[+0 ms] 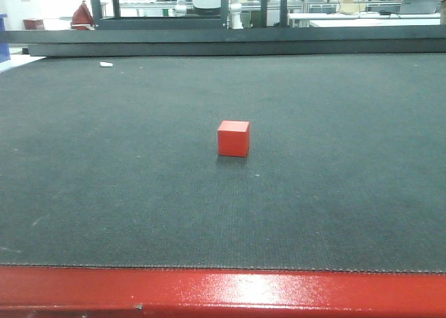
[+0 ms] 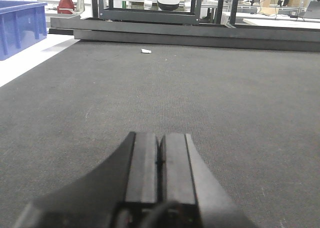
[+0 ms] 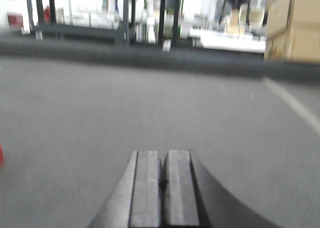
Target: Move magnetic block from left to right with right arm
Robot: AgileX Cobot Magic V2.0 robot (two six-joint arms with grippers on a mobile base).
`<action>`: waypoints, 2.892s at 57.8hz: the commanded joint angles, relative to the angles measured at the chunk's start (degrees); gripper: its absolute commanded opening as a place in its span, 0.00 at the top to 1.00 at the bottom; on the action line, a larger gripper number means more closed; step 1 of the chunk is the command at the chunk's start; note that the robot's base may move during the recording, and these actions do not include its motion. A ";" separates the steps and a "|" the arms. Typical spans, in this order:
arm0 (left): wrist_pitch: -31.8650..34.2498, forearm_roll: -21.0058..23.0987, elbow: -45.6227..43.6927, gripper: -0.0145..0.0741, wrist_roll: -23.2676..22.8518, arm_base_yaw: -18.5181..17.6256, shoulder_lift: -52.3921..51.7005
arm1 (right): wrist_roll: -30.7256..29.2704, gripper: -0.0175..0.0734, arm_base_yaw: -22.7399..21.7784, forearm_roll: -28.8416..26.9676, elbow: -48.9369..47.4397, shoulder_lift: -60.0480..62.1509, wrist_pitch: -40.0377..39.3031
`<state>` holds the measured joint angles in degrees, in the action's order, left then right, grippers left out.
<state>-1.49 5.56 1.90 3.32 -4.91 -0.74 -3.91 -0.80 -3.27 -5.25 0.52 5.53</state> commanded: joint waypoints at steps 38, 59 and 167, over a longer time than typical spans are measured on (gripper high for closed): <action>4.75 0.27 0.47 0.98 -0.34 0.09 -0.65 | 9.12 0.16 13.00 2.51 -43.64 -54.77 12.57; 4.75 0.27 0.47 0.98 -0.34 0.09 -0.65 | 40.17 0.16 31.22 17.62 -74.26 -84.66 36.41; 4.75 0.27 0.47 0.98 -0.34 0.09 -0.65 | 21.23 0.59 28.93 12.98 -97.48 -105.52 50.84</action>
<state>-1.49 5.56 1.90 3.32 -4.91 -0.74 22.79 30.23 9.73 -105.24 -112.39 59.97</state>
